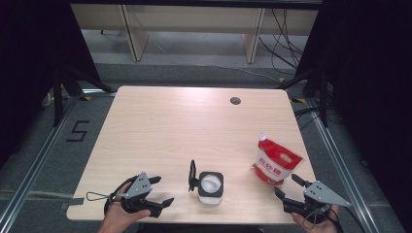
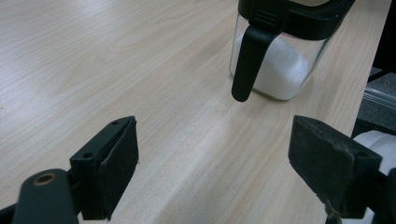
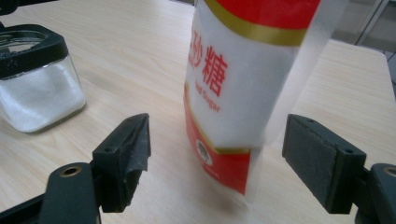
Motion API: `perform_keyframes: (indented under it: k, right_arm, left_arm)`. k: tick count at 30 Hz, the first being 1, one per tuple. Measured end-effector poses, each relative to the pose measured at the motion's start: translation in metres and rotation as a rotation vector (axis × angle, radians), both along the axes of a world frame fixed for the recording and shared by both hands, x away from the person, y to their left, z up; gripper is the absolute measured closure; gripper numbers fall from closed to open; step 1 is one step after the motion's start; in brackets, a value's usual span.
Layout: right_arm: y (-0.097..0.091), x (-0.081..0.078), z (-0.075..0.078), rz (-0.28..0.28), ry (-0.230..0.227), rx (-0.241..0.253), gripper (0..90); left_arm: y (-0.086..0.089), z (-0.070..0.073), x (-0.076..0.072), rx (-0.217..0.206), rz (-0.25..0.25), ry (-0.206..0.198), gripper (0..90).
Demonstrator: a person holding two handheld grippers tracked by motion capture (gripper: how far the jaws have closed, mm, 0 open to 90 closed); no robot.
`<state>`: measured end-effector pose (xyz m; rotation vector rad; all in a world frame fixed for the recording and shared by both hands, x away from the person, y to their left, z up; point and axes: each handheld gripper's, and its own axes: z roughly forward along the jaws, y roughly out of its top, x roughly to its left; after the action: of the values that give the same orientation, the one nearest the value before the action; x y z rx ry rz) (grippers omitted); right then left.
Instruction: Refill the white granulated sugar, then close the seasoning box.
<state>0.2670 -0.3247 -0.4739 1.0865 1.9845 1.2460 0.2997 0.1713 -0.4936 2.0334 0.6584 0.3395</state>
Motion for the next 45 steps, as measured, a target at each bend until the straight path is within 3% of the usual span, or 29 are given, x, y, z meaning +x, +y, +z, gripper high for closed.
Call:
perform_keyframes:
  k: [1, 2, 3, 7, 8, 9, 11, 13, 15, 16, 17, 19, 20, 21, 22, 25, 27, 29, 35, 37, 39, 40, 43, 44, 45]
  right_arm:
    - [0.001, -0.002, 0.000, -0.009, 0.015, 0.019, 25.3]
    - [-0.002, -0.004, 0.001, -0.011, 0.008, -0.013, 25.2]
    - [0.000, -0.006, 0.000, -0.032, 0.014, 0.004, 25.1]
    - [0.000, -0.013, 0.000, -0.030, 0.014, -0.010, 25.0]
    - [0.000, -0.014, 0.000, -0.019, 0.014, -0.009, 25.0]
    - [0.001, -0.015, 0.000, -0.010, 0.016, -0.017, 25.0]
    - [0.003, -0.018, 0.000, -0.008, 0.006, -0.027, 25.0]
    - [0.007, -0.021, 0.000, 0.007, 0.033, -0.005, 25.0]
    - [0.011, -0.025, 0.000, 0.002, 0.045, -0.008, 25.0]
    - [0.010, -0.023, -0.001, 0.031, 0.024, -0.032, 25.0]
    - [0.013, -0.026, -0.001, 0.020, 0.039, -0.019, 25.0]
    - [0.015, -0.025, -0.001, 0.046, 0.027, -0.041, 25.0]
    - [0.018, -0.028, -0.001, 0.038, 0.047, -0.032, 25.0]
    - [0.019, -0.028, -0.001, 0.047, 0.048, -0.045, 25.0]
    - [0.020, -0.027, -0.002, 0.064, 0.032, -0.053, 25.0]
    - [0.023, -0.028, -0.002, 0.078, 0.035, -0.059, 25.0]
    - [0.025, -0.028, -0.002, 0.084, 0.035, -0.063, 24.7]
    - [0.026, -0.028, -0.003, 0.088, 0.030, -0.066, 24.7]
    - [0.028, -0.026, -0.005, 0.127, 0.035, -0.083, 24.8]
    - [0.029, -0.026, -0.005, 0.126, 0.042, -0.078, 24.8]
    - [0.030, -0.026, -0.007, 0.124, 0.050, -0.071, 24.8]
    - [0.031, -0.025, -0.008, 0.131, 0.033, -0.081, 24.9]
    - [0.030, -0.024, -0.009, 0.145, 0.031, -0.099, 25.1]
    - [0.030, -0.024, -0.009, 0.146, 0.038, -0.095, 25.2]
    - [0.030, -0.024, -0.009, 0.144, 0.034, -0.096, 25.3]
  left_arm:
    - [-0.001, -0.001, -0.002, -0.017, 0.021, 0.022, 15.9]
    - [-0.001, 0.000, -0.002, -0.015, 0.019, 0.022, 15.9]
    - [-0.001, 0.000, -0.002, -0.016, 0.020, 0.022, 15.9]
    - [0.001, 0.001, 0.000, 0.004, -0.001, 0.000, 15.9]
    - [0.001, 0.001, 0.000, 0.003, 0.002, -0.005, 15.9]
    - [0.000, 0.001, -0.002, -0.008, 0.025, 0.016, 15.9]
    - [0.001, 0.002, -0.002, -0.001, 0.023, 0.013, 15.9]
    - [-0.001, 0.001, -0.002, -0.029, 0.022, 0.016, 15.9]
    - [0.000, 0.002, -0.001, -0.013, 0.001, -0.001, 16.0]
    - [0.000, 0.002, -0.002, -0.019, 0.007, 0.007, 16.0]
    - [-0.001, 0.002, -0.003, -0.025, 0.019, 0.018, 16.0]
    - [-0.001, 0.003, -0.003, -0.036, 0.012, 0.015, 16.3]
    - [0.000, 0.003, -0.002, -0.035, 0.009, 0.016, 16.4]
    - [-0.001, 0.004, -0.004, -0.053, 0.021, 0.032, 16.3]
    - [0.000, 0.005, -0.003, -0.045, 0.021, 0.028, 16.4]
    - [-0.002, 0.006, -0.004, -0.078, 0.020, 0.029, 16.3]
    - [-0.001, 0.008, -0.003, -0.062, 0.000, 0.014, 16.4]
    - [-0.002, 0.010, -0.005, -0.080, 0.014, 0.031, 16.8]
    - [-0.005, 0.016, -0.007, -0.105, 0.005, 0.027, 19.2]
    - [-0.006, 0.020, -0.006, -0.102, -0.014, 0.007, 22.3]
    - [-0.008, 0.022, -0.008, -0.131, -0.005, 0.023, 26.0]
    - [-0.008, 0.024, -0.008, -0.112, -0.008, 0.014, 28.9]
    - [-0.012, 0.027, -0.009, -0.127, -0.018, 0.017, 40.3]
    - [-0.013, 0.029, -0.008, -0.108, -0.031, -0.005, 44.2]
    - [-0.015, 0.029, -0.009, -0.122, -0.017, 0.001, 47.2]
